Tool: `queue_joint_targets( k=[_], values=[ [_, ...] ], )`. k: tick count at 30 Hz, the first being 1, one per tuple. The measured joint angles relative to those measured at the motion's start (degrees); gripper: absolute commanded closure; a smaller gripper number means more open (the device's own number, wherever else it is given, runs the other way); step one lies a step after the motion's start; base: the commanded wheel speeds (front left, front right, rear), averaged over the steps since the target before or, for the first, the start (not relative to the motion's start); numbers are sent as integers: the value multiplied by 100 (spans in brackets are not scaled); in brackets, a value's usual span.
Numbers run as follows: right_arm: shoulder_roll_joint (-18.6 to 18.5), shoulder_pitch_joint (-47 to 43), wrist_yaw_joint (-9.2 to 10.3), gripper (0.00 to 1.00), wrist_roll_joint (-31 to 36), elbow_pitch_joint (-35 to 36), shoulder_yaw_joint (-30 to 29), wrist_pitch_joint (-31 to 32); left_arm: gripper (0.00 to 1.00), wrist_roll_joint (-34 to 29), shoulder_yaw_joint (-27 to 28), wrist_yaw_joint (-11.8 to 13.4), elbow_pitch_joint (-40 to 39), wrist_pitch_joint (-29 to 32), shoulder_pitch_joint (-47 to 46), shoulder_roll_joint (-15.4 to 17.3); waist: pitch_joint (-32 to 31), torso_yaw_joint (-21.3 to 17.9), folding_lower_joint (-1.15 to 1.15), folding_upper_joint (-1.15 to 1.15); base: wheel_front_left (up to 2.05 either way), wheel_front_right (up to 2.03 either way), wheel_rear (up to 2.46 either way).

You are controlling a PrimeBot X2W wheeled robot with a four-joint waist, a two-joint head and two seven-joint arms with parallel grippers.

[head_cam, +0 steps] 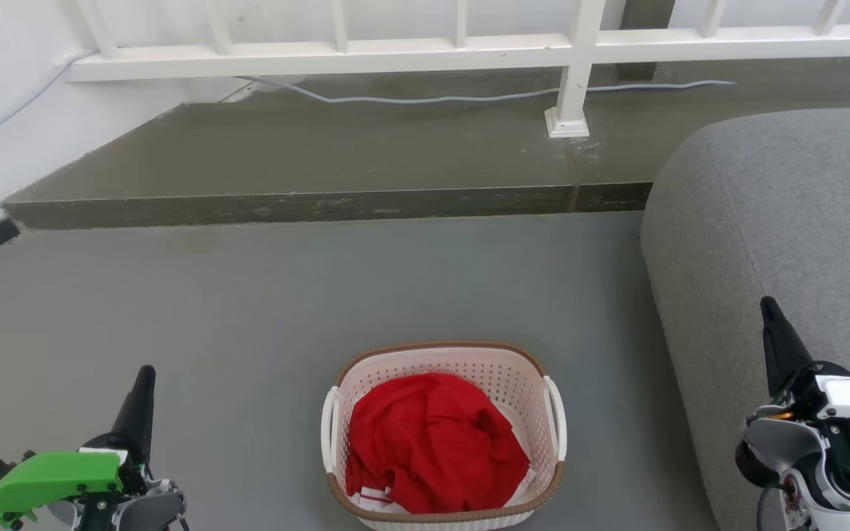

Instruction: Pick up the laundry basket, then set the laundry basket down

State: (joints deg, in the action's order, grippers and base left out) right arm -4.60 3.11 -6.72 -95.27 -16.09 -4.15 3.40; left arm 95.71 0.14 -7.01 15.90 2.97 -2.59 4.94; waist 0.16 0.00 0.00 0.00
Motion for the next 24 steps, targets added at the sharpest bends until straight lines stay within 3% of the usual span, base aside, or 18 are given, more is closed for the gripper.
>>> queue_joint_targets(
  k=[24],
  values=[
    [7,0,0,100,0,4,-16,1,100,-2,15,0,-5,1,-1,-7,0,0,0,0,0,0,0]
  ],
)
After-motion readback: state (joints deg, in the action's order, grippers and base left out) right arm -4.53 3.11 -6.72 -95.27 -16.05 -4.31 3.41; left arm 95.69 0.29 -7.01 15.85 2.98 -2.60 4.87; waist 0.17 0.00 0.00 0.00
